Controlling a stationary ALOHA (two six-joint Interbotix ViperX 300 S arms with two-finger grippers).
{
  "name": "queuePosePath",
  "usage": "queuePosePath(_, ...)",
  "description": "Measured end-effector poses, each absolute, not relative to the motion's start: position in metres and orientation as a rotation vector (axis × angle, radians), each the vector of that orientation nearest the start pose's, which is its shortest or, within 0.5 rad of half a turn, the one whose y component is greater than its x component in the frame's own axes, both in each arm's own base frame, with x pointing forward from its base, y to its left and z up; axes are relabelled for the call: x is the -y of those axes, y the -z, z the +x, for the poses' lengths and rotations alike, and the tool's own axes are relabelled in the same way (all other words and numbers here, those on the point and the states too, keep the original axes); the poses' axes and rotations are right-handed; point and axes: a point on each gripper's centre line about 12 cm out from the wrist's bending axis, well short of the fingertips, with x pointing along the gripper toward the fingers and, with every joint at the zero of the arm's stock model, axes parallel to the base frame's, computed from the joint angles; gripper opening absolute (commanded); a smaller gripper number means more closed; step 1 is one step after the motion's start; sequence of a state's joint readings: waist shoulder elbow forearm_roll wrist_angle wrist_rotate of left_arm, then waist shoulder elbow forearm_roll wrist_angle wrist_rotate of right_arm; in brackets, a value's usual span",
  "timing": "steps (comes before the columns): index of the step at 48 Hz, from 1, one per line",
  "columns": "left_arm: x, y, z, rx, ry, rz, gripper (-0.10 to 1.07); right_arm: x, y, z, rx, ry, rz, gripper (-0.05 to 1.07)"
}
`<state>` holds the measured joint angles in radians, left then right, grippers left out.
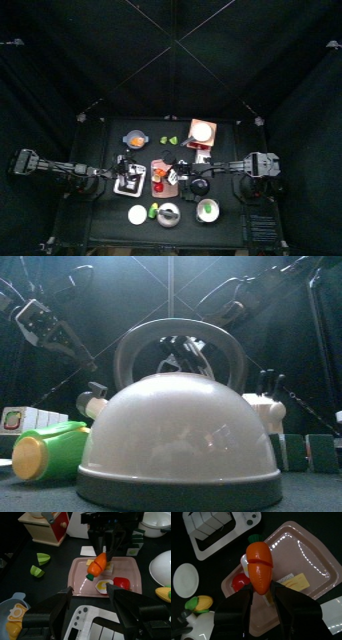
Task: Place carrot on plate
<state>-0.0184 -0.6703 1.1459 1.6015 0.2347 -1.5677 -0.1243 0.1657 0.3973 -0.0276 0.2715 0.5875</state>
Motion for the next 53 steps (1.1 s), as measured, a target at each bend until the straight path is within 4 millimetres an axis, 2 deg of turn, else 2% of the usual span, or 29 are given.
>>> queuePosePath(6,-0.021,-0.213,0.225,-0.447,-0.184,0.086,0.91,0.062,-0.161,0.447,-0.818,0.371,0.545,0.69)
queuePosePath(15,-0.02,-0.205,0.218,-0.461,-0.179,0.085,0.91,0.067,-0.151,0.456,-0.846,0.382,0.526,0.69)
queuePosePath(25,-0.02,-0.206,0.217,-0.457,-0.183,0.071,0.91,0.077,-0.148,0.456,-0.847,0.403,0.53,0.7)
queuePosePath(32,-0.02,-0.205,0.217,-0.461,-0.185,0.059,0.91,0.082,-0.148,0.455,-0.844,0.413,0.535,0.76)
queuePosePath(44,-0.02,-0.205,0.217,-0.46,-0.186,0.058,0.91,0.08,-0.154,0.453,-0.856,0.42,0.555,0.78)
queuePosePath(49,-0.02,-0.205,0.217,-0.461,-0.186,0.058,0.91,0.075,-0.156,0.453,-0.865,0.416,0.572,0.78)
queuePosePath(53,-0.02,-0.204,0.217,-0.464,-0.186,0.058,0.91,0.064,-0.159,0.454,-0.874,0.394,0.563,0.78)
